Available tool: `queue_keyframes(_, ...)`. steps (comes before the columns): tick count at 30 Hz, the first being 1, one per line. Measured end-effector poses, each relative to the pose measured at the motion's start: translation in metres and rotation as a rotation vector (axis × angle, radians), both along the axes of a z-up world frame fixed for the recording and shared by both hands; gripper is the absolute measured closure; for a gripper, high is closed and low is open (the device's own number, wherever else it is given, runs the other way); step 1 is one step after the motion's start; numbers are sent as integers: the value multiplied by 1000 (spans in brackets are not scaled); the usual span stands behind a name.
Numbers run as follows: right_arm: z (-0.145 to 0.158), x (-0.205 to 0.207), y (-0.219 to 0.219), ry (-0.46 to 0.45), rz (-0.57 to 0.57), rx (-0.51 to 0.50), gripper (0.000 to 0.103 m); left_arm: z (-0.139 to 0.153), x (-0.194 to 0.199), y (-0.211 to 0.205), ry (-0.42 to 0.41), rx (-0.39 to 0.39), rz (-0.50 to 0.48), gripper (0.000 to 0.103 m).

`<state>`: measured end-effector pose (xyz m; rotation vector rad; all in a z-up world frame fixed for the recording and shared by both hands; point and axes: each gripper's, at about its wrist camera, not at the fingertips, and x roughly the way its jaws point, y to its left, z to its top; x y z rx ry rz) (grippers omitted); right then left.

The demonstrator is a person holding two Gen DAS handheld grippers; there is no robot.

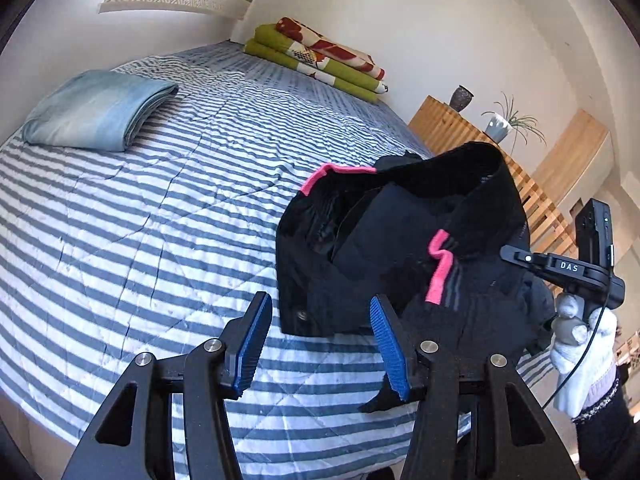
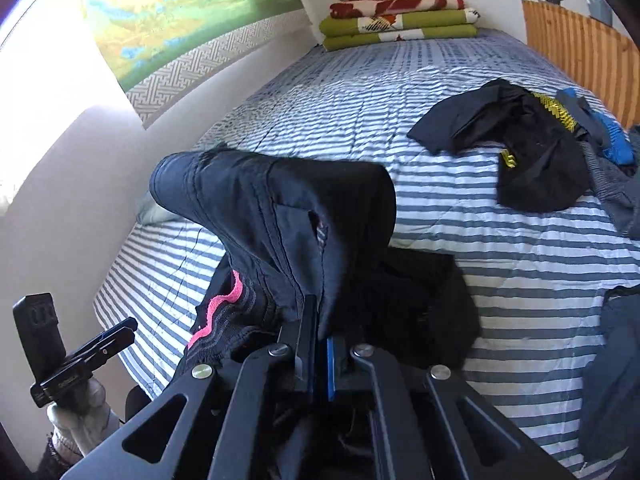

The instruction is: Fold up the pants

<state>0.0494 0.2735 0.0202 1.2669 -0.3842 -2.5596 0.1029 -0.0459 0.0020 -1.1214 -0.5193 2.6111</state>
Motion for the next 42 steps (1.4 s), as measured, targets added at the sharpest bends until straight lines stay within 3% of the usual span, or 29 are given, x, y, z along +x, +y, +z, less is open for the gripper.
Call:
queue_keyframes(3,10,6,48,19,-99,9,100,6,-31,17,7,-26,-57,48)
queue_keyframes(6,3,3,105,-27,-232,7,98,14,-68,41,10,-69,-97,48)
queue_keyframes(9,-13,2,143,-125,-337,154,83,33,-98,70,30,-102,-155,47)
queue_keyframes(11,-11,16,154,-127,-375,217,83,44,-117,91,49,-122,-209,37)
queue_keyframes(13,-1,38,154,-93,-377,225,74,56,-136,113,58,-128,-252,33)
queue_keyframes(16,18,71,137,-21,-282,128,57,67,-161,137,42,-121,-277,33)
queue_keyframes(18,24,82,115,8,-171,107,36,67,-176,149,0,-84,-302,31)
queue_keyframes(21,27,81,77,36,-54,125,30,64,-195,171,-45,-75,-338,30)
queue_keyframes(25,14,57,39,15,1,183,30,49,-223,196,-98,-145,-372,30)
queue_keyframes(29,-7,33,23,-31,34,165,30,28,-251,221,-179,-205,-405,30)
queue_keyframes(30,-12,31,23,-42,35,169,38,20,-257,229,-200,-249,-399,31)
queue_keyframes(31,-16,30,23,-49,31,177,48,10,-261,234,-220,-286,-399,38)
queue_keyframes(32,-20,30,25,-64,27,173,64,1,-264,238,-245,-312,-402,74)
queue_keyframes(33,-22,31,29,-75,14,168,76,-8,-266,239,-276,-329,-390,94)
queue_keyframes(36,-18,41,47,-58,-37,142,92,-19,-266,224,-287,-246,-343,98)
queue_keyframes(39,-4,49,69,-25,-102,110,94,-7,-258,193,-273,-99,-265,98)
queue_keyframes(42,18,53,84,28,-156,128,95,24,-235,158,-202,-28,-207,98)
